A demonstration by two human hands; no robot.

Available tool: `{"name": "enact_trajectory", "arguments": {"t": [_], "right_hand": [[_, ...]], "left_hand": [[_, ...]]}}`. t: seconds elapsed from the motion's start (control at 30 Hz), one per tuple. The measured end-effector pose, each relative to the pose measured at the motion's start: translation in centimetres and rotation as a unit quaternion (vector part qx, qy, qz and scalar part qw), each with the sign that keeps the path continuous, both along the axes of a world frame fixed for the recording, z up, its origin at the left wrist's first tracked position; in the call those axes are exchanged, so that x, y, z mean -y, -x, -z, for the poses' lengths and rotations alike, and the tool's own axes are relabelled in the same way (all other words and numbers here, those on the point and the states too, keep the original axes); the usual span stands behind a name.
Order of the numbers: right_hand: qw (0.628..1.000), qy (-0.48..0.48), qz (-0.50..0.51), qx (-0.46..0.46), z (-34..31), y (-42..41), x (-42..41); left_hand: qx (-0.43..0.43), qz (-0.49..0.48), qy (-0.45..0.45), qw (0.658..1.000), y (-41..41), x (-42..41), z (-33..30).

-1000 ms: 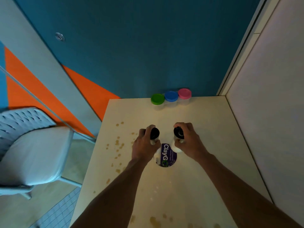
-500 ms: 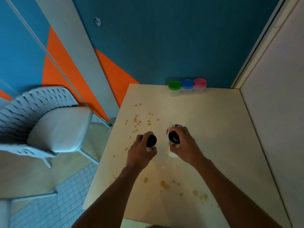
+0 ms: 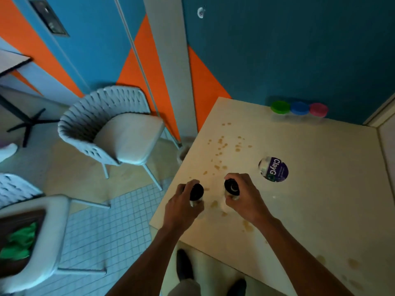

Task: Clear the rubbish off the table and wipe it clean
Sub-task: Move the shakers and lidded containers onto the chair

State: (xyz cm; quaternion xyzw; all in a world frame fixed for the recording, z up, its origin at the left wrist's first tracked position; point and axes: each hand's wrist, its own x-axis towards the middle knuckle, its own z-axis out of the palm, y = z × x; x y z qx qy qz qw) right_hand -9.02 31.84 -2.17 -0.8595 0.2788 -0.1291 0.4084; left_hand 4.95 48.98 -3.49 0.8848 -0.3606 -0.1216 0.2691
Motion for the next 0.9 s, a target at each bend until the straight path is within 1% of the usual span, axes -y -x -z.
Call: {"name": "enact_trajectory", "arguments": {"t": [0.17,0.33,0.47,0.63,0.9], "right_hand": [[0.999,0.015,-0.031,-0.008,-0.4,-5.9,-3.1],[0.999,0.001,-0.046,-0.01,-0.1,-12.7,-6.1],[0.999,-0.005,-0.049,-0.004,0.4,-18.7,-8.9],[0.999,-0.016,-0.046,-0.009,1.9,-25.9,-12.6],[0.997,-0.04,-0.054,-0.036,4.7,-33.8,-14.3]], "left_hand": [[-0.013,-0.027,-0.003,1.0,-4.2,-3.5,0.6],[-0.024,-0.042,-0.014,0.999,-10.1,-7.1,1.8],[-0.027,-0.034,-0.019,0.999,-15.8,-10.0,2.5],[-0.033,-0.028,-0.05,0.998,-22.9,-13.6,3.2],[-0.055,-0.034,-0.083,0.995,-31.5,-15.4,4.3]]}}
